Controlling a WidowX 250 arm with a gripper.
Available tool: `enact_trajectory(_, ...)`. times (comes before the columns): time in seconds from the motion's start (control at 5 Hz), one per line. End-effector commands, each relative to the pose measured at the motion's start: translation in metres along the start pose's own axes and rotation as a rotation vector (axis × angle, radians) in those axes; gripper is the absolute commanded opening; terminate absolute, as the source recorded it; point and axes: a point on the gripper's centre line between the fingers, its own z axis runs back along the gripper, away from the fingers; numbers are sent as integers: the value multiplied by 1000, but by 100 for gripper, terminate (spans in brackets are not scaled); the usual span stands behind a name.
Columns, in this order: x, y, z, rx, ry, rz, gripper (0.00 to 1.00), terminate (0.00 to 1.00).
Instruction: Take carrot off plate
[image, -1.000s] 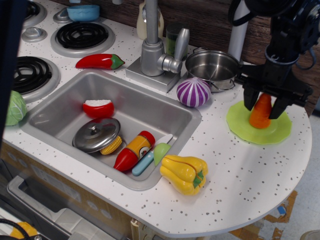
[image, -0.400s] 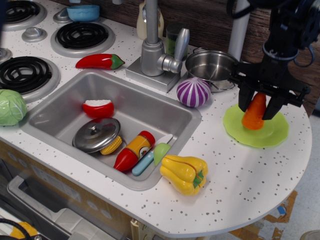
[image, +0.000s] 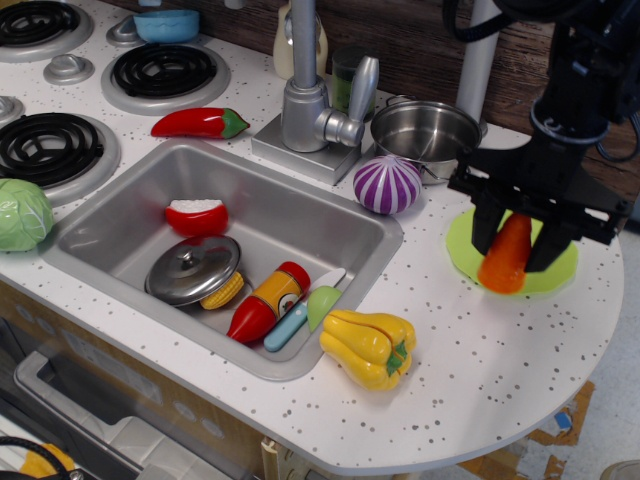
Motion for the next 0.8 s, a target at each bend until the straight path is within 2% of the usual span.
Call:
enact_trajectory(0.0,-4,-5,11,-84,-43,20,0,0)
enact_trajectory(0.2,-8,-6,6,-79,-65,13,0,0)
enact_trajectory(0.4,-8,-5,5,-92,-98,1,100,0)
enact_trajectory(0.6,-8,-5,5,-92,-98,1,100,0)
